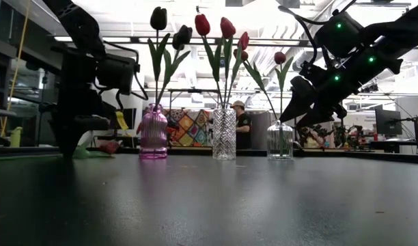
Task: Sort flowers into vase by color
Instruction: Put the red tulip into the right transparent vase
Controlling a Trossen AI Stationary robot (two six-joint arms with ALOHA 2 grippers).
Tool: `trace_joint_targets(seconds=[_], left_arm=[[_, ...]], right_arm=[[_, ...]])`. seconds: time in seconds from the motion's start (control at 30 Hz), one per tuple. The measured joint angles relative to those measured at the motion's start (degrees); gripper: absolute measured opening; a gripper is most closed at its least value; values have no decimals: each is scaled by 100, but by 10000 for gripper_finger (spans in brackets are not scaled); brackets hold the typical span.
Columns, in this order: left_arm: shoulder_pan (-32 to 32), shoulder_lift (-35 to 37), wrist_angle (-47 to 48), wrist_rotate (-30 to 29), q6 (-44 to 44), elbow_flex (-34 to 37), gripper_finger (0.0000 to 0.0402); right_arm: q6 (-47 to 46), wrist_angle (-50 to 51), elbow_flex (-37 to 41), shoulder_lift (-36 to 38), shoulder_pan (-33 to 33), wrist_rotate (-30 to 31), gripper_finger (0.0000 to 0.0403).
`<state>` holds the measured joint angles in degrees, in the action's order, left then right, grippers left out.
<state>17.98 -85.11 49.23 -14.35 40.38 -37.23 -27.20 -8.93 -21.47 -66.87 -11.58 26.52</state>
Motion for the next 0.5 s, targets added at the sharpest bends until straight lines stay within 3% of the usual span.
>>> trace_joint_targets(seconds=[0.13,0.37,0.5], left_arm=[[-56,203,34,-75,-11,8,7],[-609,1173,782,-49,454,-55,1],[-1352,1678,811,500,684,-59,1]], right_arm=[[-44,2,0,0,1,-2,332],[-44,7,0,2,-1,-12,332],[-97,7,0,2,-1,-15,332]])
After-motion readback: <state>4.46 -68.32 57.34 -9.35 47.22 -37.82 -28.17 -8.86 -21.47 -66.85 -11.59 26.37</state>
